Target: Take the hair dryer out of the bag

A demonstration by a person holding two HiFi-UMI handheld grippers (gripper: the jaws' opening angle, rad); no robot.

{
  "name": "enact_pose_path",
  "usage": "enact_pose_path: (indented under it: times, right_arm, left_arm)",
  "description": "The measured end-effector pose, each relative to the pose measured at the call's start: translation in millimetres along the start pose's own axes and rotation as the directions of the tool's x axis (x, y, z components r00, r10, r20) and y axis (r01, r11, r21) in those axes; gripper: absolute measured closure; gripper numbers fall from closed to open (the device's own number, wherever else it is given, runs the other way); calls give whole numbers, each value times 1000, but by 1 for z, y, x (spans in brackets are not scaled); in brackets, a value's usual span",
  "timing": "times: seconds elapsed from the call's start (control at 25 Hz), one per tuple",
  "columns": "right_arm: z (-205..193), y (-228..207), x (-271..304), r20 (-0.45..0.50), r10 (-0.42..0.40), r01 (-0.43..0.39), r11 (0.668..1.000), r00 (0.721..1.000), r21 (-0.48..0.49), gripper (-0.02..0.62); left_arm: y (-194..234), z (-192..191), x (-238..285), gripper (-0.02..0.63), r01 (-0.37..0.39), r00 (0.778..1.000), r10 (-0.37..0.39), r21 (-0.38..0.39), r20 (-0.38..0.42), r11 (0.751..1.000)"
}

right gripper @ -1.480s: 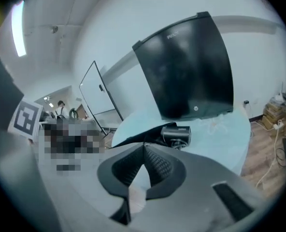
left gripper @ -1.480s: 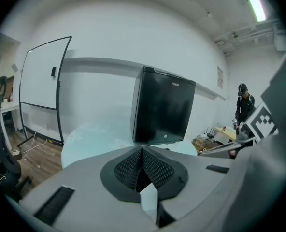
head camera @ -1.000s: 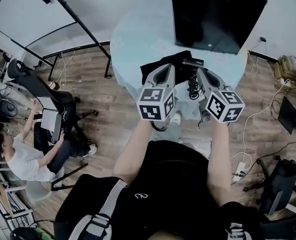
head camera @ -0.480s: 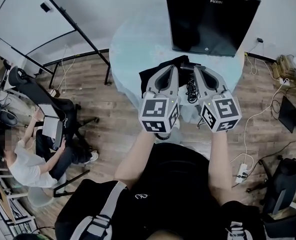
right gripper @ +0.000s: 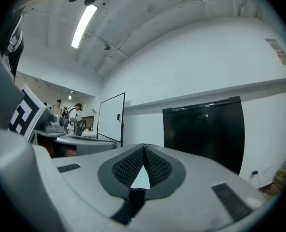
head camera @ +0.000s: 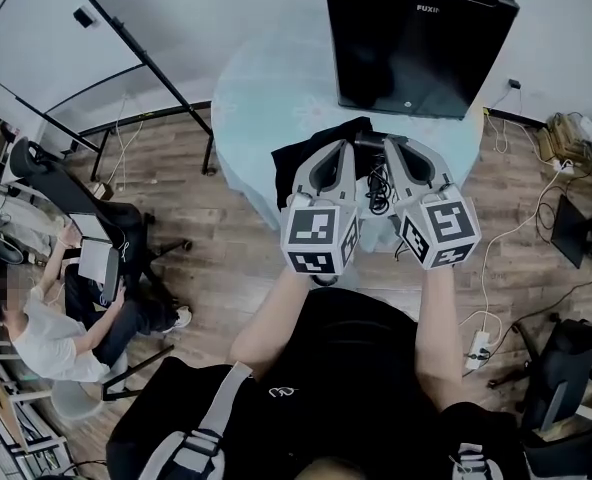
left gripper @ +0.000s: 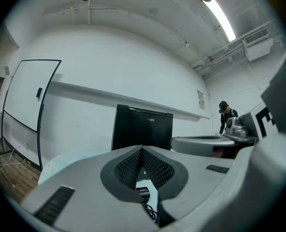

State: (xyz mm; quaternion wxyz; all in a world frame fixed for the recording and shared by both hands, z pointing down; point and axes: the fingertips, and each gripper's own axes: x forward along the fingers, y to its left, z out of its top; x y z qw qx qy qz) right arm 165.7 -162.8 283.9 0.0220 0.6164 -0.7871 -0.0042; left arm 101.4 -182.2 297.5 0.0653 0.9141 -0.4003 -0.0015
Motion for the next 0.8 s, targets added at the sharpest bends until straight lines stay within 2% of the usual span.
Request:
enact_pose_path:
  times: [0.36, 0.8]
  right_arm:
    - [5, -8, 18, 13, 13, -13, 1000, 1000, -8, 594]
    - [0, 6, 29, 8, 54, -54, 998, 999, -13, 594]
  left_arm:
    - [12, -3, 9, 594, -19, 1000, 19, 12, -11, 1000]
    - [30, -6, 3, 594, -70, 997, 71, 26, -24, 997]
